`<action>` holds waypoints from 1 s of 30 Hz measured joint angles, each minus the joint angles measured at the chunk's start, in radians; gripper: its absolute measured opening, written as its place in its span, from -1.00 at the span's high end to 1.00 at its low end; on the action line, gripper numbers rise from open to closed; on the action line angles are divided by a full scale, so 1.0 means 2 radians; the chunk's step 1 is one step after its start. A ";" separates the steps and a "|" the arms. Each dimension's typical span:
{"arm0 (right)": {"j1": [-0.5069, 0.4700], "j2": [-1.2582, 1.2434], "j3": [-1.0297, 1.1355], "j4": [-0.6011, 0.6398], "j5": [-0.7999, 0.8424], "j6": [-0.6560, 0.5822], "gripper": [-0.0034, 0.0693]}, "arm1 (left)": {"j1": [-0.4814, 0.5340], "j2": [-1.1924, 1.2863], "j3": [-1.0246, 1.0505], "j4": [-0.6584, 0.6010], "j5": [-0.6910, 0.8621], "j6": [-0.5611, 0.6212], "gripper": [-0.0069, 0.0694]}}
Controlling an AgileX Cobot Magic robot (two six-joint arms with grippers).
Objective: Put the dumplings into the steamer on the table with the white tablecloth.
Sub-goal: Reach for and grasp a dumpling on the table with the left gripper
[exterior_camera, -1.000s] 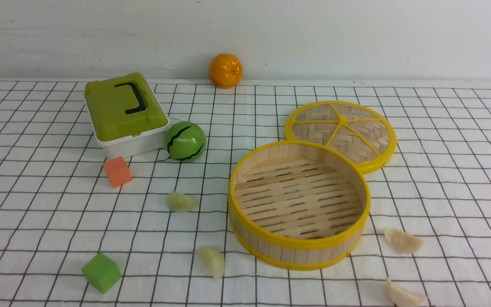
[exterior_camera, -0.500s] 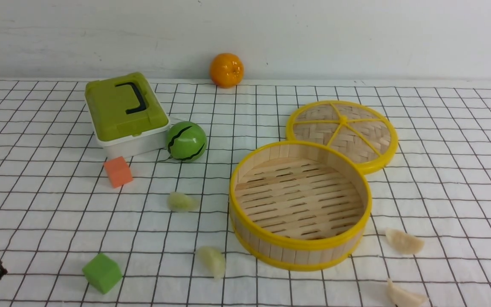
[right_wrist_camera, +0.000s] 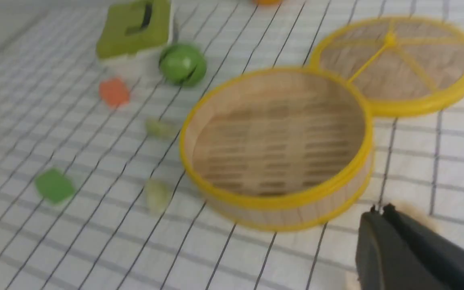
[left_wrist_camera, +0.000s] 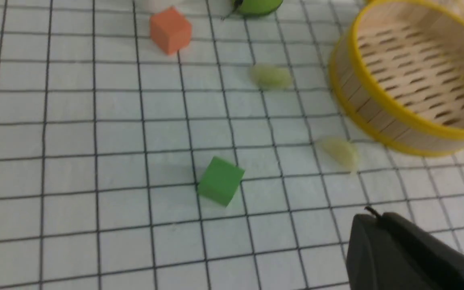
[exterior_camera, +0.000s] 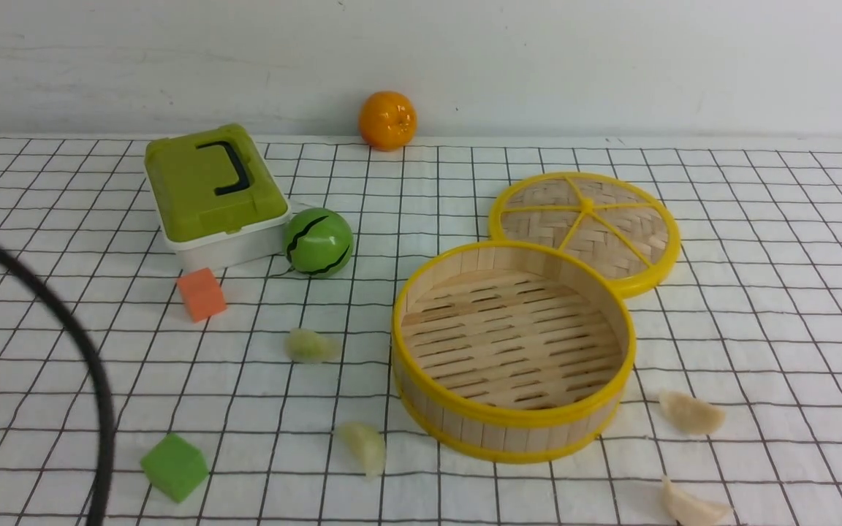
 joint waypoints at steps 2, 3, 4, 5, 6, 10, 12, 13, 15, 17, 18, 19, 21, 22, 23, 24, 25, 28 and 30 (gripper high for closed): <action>0.007 0.041 -0.025 -0.007 0.036 -0.003 0.96 | -0.028 0.050 -0.031 0.037 0.027 -0.025 0.85; 0.012 0.056 -0.034 -0.012 0.048 -0.003 0.96 | -0.038 0.070 -0.045 0.050 0.037 -0.032 0.85; 0.020 0.072 -0.045 -0.019 0.062 -0.004 0.95 | -0.050 0.095 -0.059 0.061 0.050 -0.038 0.85; 0.029 0.085 -0.055 -0.027 0.075 -0.004 0.94 | -0.059 0.116 -0.066 0.068 0.056 -0.041 0.85; 0.044 0.094 -0.064 -0.036 0.088 -0.005 0.94 | -0.072 0.146 -0.084 0.073 0.067 -0.043 0.85; 0.097 0.112 -0.087 -0.076 0.124 -0.002 0.93 | -0.103 0.237 -0.129 0.077 0.073 -0.046 0.85; 0.121 0.112 -0.092 -0.092 0.139 0.012 0.93 | -0.109 0.285 -0.159 0.076 0.069 -0.046 0.82; 0.123 0.112 -0.092 -0.094 0.141 0.013 0.93 | -0.110 0.289 -0.162 0.076 0.068 -0.046 0.81; 0.135 0.112 -0.092 -0.103 0.162 0.025 0.93 | -0.111 0.333 -0.186 0.076 0.053 -0.047 0.68; 0.137 0.112 -0.092 -0.107 0.182 0.029 0.93 | -0.111 0.367 -0.204 0.075 0.037 -0.059 0.50; 0.137 0.112 -0.092 -0.107 0.183 0.028 0.93 | -0.111 0.370 -0.205 0.075 0.036 -0.059 0.48; 0.137 0.111 -0.092 -0.109 0.194 0.029 0.93 | -0.111 0.392 -0.214 0.075 0.023 -0.068 0.31; 0.137 0.108 -0.092 -0.109 0.204 0.029 0.92 | -0.111 0.418 -0.223 0.075 0.006 -0.081 0.08; 0.137 0.106 -0.092 -0.109 0.206 0.029 0.92 | -0.111 0.433 -0.226 0.075 -0.004 -0.090 -0.06; 0.137 0.103 -0.092 -0.109 0.207 0.029 0.92 | -0.111 0.450 -0.229 0.075 -0.015 -0.100 -0.20; 0.137 0.101 -0.092 -0.109 0.208 0.029 0.92 | -0.111 0.467 -0.231 0.075 -0.027 -0.116 -0.32; 0.137 0.101 -0.092 -0.109 0.208 0.029 0.92 | -0.111 0.470 -0.231 0.075 -0.030 -0.123 -0.36; 0.137 0.098 -0.092 -0.109 0.208 0.029 0.92 | -0.111 0.507 -0.231 0.075 -0.058 -0.175 -0.57; 0.137 0.096 -0.092 -0.109 0.208 0.029 0.91 | -0.111 0.536 -0.232 0.075 -0.081 -0.234 -0.66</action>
